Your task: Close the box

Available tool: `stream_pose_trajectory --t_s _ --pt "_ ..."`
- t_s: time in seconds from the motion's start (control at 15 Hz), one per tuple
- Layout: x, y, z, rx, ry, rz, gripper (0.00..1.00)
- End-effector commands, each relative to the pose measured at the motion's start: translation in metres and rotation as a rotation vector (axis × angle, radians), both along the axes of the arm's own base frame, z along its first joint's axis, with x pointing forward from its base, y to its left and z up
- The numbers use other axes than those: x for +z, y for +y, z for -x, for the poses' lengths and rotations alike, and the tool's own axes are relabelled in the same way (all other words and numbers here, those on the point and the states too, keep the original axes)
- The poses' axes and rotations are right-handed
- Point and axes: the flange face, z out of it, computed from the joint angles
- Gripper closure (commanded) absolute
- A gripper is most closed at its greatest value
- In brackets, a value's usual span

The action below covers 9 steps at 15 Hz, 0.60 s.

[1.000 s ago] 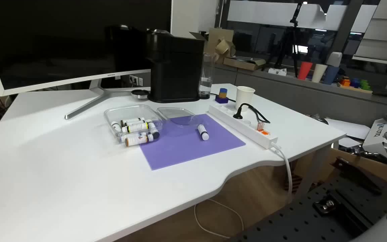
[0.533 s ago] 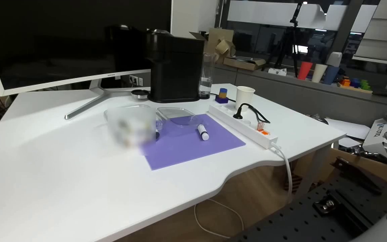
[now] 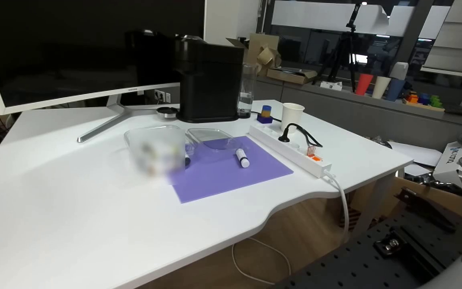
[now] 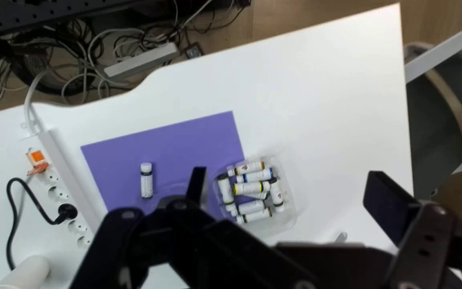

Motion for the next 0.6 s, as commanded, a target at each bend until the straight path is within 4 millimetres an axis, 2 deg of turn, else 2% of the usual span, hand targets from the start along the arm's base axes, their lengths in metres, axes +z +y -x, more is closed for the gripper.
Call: stream_pose_trajectory --t_s 0.0,0.2,0.53 --pt "-0.003 -0.028 -0.001 -0.136 -0.120 0.055 0.00" --pt "-0.015 -0.068 -0.009 -0.239 -0.203 0.083 0.00" --pt "-0.051 -0.146 -0.027 -0.455 -0.293 0.068 0.00"
